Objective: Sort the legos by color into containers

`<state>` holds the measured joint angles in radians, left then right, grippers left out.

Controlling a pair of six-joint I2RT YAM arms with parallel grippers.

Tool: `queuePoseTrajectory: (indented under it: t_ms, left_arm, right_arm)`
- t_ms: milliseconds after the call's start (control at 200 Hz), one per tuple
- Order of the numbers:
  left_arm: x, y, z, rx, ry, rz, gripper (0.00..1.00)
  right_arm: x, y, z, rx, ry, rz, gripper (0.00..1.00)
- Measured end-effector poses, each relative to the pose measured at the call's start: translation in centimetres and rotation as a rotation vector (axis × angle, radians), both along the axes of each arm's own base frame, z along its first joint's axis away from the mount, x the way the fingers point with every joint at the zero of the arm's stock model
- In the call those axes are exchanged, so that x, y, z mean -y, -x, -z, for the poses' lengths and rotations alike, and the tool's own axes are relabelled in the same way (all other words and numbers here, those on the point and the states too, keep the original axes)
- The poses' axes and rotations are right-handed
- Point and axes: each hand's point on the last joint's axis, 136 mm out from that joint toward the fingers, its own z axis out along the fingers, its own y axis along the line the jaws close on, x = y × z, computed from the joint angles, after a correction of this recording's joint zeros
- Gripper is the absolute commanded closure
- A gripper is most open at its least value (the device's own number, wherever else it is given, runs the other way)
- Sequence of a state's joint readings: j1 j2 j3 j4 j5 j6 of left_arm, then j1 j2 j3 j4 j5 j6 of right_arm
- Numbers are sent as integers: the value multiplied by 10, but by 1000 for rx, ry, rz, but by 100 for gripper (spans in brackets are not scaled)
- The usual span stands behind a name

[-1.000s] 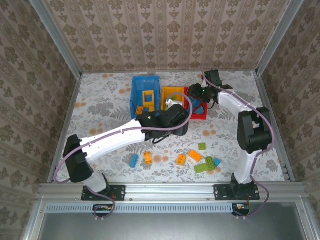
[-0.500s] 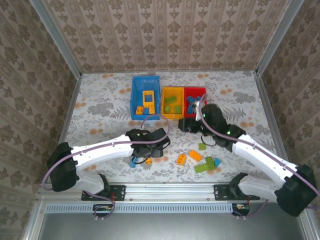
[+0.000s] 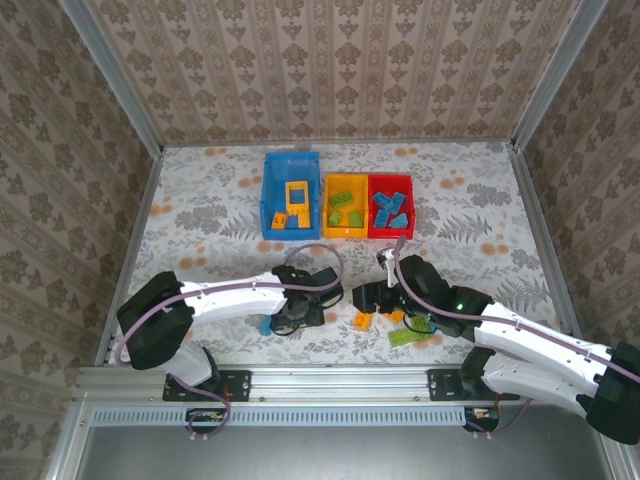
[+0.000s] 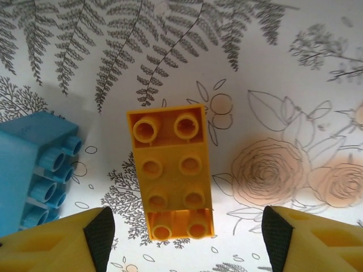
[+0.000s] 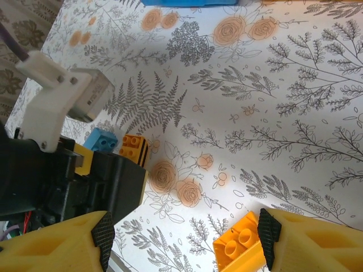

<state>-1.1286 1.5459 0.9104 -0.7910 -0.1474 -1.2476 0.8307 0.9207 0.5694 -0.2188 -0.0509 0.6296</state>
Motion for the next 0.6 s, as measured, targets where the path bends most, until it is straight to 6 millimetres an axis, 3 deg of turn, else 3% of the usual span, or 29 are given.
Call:
queuePoseTrajectory:
  t_ms: [345,445,600]
  left_arm:
    - [-3,-3,18,-19,-7,-29,50]
    - [-3,-5,19,-17,-8,-26,60]
    - [-4,-8,18,-3,-18,-17,67]
  right_arm:
    - [0,-1,2,-7,4,6,29]
    - [0,-1,2,-6,5,9,30]
    - [1,-2,2,-2,8,15,30]
